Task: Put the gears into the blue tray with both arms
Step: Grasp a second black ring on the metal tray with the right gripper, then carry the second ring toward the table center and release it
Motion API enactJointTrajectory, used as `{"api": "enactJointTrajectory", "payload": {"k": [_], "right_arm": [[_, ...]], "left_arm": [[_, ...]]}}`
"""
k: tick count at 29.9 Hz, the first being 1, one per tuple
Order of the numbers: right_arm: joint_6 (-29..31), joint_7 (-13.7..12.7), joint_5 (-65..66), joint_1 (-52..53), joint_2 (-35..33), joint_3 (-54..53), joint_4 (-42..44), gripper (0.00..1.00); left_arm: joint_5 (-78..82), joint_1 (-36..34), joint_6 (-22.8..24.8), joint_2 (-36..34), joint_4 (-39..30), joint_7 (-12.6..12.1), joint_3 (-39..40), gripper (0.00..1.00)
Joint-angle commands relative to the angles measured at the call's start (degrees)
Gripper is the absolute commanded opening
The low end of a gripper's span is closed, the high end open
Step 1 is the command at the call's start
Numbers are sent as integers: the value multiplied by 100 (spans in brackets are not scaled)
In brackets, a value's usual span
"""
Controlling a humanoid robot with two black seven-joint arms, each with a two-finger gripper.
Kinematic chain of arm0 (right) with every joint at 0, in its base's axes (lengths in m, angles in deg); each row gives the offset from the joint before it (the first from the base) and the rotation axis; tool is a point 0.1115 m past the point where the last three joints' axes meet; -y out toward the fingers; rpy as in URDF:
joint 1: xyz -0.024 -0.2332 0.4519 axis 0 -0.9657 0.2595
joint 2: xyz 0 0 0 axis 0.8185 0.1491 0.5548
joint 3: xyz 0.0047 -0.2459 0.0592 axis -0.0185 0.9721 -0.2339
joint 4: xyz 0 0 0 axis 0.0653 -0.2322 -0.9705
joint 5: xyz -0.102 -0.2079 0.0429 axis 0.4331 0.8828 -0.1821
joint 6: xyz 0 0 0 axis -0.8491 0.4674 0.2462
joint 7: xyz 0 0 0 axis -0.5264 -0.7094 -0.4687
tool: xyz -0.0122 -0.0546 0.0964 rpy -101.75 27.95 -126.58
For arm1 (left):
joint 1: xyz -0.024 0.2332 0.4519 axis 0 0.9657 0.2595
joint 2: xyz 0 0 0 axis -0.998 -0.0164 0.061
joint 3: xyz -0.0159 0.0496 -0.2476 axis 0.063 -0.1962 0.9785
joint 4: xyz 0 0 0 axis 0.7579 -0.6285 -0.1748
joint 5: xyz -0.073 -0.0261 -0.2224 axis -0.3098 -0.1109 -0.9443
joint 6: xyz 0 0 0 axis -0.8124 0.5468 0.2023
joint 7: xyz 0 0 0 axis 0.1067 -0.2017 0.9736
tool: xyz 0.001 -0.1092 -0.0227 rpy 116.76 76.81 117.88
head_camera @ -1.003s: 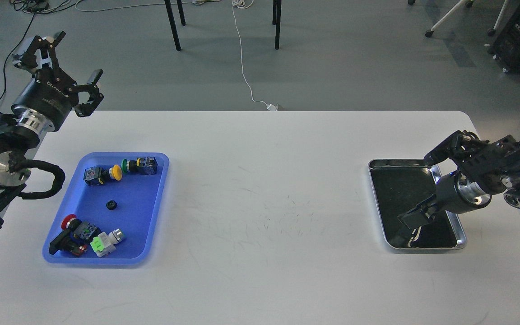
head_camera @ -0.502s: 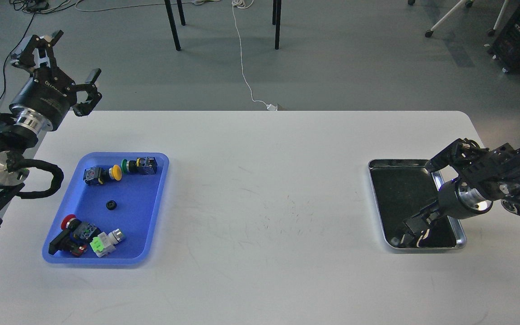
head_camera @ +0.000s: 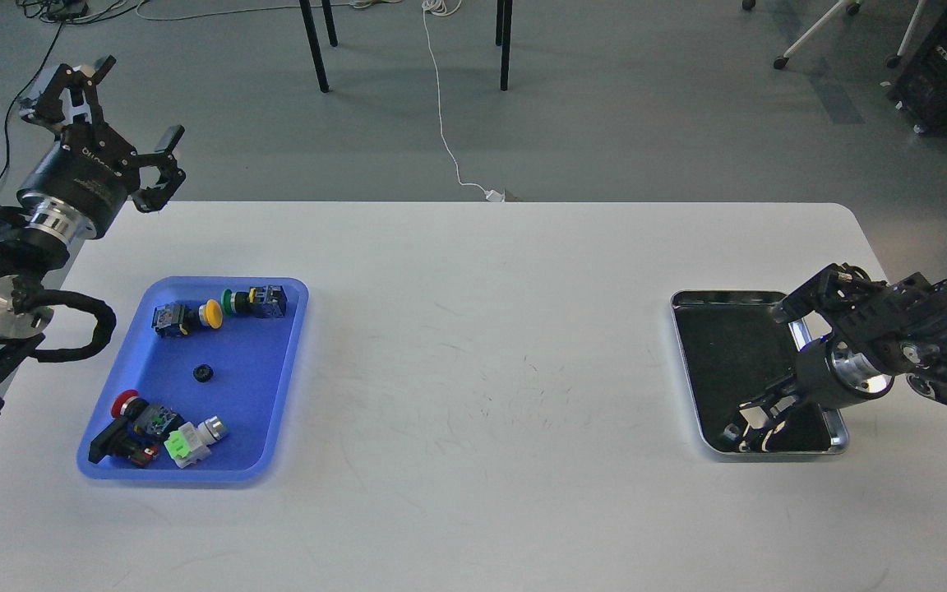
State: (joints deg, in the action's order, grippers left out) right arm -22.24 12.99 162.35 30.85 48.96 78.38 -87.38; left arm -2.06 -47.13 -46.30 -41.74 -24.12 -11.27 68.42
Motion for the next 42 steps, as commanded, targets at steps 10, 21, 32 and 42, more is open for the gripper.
{"api": "enactJointTrajectory", "payload": {"k": [10,21,32,42], "right_arm": [[-1,8,-14,378,-9,-8,-268,7],[-1,8,-505,1635,614,-26,-761,8],[-1,-1,-1367,1091,2187,-474,-261,8],[-1,113,-1561,414,2733,-527,47,9]], "left_arm": [[-9,0,9,-107,0,0,0,98],[0,0,18,-116,0,0,0,98],[0,0,27,-239,0,0,-9,98],[0,70,106,-344,26,0,-9,98]]}}
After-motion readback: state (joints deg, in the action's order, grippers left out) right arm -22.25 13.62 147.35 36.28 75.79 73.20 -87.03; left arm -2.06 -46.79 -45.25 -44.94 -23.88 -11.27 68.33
